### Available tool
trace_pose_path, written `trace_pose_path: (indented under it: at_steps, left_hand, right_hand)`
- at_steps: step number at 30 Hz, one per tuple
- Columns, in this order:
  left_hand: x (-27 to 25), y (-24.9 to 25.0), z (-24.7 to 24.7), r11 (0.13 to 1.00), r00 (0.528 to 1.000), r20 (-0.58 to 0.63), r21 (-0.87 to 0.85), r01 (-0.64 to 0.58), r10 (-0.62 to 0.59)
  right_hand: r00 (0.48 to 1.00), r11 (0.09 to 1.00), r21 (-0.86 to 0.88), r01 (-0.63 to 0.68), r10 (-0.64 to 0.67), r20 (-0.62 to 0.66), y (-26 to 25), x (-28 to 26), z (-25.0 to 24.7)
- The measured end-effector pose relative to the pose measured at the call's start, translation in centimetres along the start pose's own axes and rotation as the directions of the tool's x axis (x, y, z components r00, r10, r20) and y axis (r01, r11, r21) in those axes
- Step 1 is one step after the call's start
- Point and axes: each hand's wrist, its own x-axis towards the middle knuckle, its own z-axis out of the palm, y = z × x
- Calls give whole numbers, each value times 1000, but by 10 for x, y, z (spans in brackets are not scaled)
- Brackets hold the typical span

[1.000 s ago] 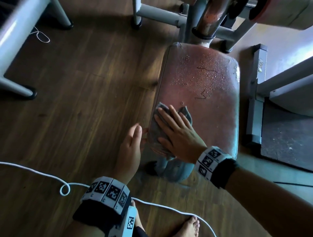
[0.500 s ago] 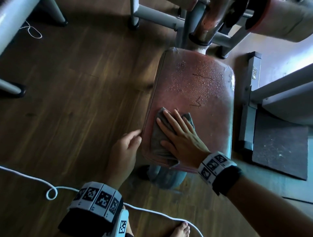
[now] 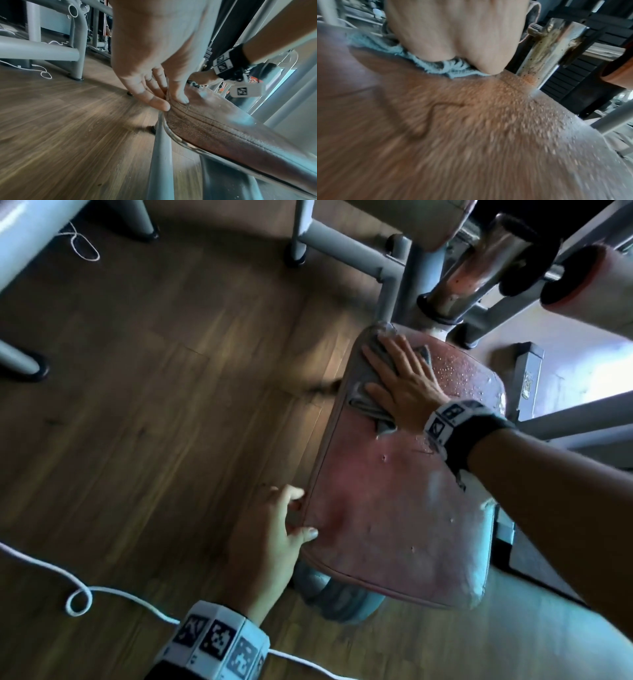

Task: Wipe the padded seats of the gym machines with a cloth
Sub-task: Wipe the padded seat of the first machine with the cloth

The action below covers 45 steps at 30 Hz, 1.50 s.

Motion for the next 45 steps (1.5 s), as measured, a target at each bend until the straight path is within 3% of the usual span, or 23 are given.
trace_pose_path:
  at_steps: [6,9,12,15,20,24,27,29,31,34,36,39,45]
  left_hand:
    - [2,2,4,1000,1000,-20,17,7,-6]
    - [-1,1,7,1000,999,-38,23,8,-8]
    - [-3,0,9,1000,999,-53,-1,7,-7]
    - [-1,-10,16,999,998,-59,-41,-13,11]
    - [-4,-9,19,987,993,-48,-119,104,-111]
    - [0,1,4,951,974,90,-216,222,-208]
    - [3,25,3,896,952,116,-321,305,-282]
    - [5,49,10,881,953,139,-364,302,-269]
    - [10,71,20,887,933,231,-311,340,-276]
    - [20,84,40,928,883,306,-3,374,-355]
    - [19,81,51,948,921,229,110,298,-316]
    - [18,71,59,964,960,136,135,228,-246]
    - [32,51,66,975,966,158,116,189,-206]
  right_hand:
    - [970,968,69,-239,241,-14,13,47,-4]
    - [961,960,45,-277,275,34,8,53,-1]
    - [952,945,121,-303,306,0,-10,43,3]
    - [978,971,127,-200,206,-36,-34,11,7]
    - [998,989,136,-52,57,-27,-72,-59,23]
    - [999,989,145,31,-25,-44,-91,-136,36]
    - [998,988,144,53,-49,-31,-86,-204,43]
    - [1000,986,168,3,-2,-5,-76,-244,48]
    - [998,977,203,-57,58,2,-64,-273,50]
    - [997,975,212,-65,70,-14,-52,-293,50]
    - [996,973,222,-68,78,-37,-49,-293,47]
    - [992,964,242,-109,121,-36,-49,-284,45]
    - [989,972,209,-109,128,-80,-41,-242,38]
